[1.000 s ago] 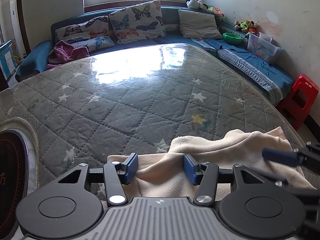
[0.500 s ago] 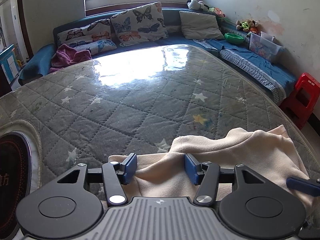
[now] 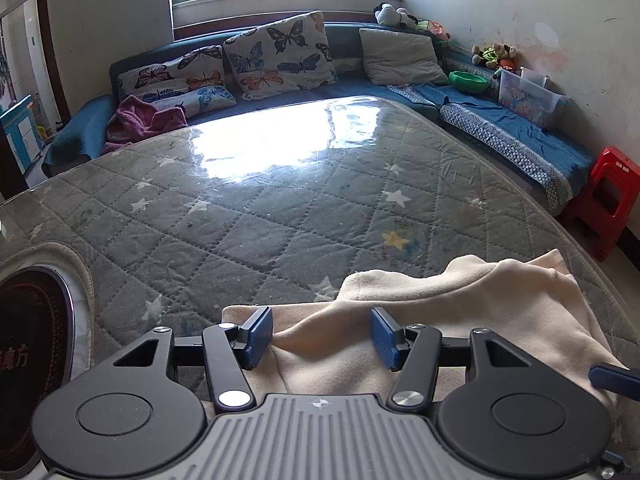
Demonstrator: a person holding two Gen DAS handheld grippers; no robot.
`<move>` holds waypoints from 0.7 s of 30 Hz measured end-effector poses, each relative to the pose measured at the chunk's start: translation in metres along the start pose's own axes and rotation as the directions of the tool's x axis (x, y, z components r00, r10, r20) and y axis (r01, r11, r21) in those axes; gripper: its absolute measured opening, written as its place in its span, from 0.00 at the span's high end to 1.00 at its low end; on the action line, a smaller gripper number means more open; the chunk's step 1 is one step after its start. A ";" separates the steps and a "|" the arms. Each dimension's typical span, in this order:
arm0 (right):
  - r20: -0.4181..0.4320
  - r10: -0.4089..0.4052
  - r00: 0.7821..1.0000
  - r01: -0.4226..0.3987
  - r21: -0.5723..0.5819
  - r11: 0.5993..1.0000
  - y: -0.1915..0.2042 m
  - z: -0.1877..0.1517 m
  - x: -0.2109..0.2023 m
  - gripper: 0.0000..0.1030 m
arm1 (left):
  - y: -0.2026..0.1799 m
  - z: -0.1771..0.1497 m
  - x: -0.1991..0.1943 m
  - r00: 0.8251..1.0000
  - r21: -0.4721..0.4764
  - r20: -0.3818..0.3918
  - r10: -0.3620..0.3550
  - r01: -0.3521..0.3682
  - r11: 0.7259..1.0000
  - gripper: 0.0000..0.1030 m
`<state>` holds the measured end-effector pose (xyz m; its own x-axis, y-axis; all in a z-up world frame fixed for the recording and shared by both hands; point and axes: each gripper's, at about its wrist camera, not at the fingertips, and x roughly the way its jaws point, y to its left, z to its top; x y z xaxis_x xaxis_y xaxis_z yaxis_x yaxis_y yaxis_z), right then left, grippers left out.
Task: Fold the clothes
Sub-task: 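Smooth the folded sweatshirt flat with both grippers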
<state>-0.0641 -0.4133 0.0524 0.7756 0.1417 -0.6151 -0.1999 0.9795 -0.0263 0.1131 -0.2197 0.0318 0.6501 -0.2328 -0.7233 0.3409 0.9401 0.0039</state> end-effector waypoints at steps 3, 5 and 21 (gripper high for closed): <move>0.003 -0.001 1.000 0.001 0.002 1.000 0.001 -0.001 -0.001 0.46 | -0.001 -0.003 -0.007 1.000 0.009 0.008 0.006 -0.006 1.000 0.41; 0.009 0.000 1.000 0.000 0.003 1.000 0.002 -0.001 -0.003 0.43 | -0.001 -0.006 -0.011 1.000 0.009 0.011 0.006 -0.006 1.000 0.41; 0.036 -0.005 0.999 0.005 -0.001 1.000 0.011 0.004 -0.002 0.24 | 0.000 -0.034 -0.039 1.000 0.003 0.011 0.023 -0.023 1.000 0.31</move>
<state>-0.0657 -0.4021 0.0564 0.7977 0.1424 -0.5859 -0.1971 0.9799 -0.0302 0.0645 -0.2025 0.0363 0.6656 -0.2136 -0.7151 0.3274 0.9446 0.0226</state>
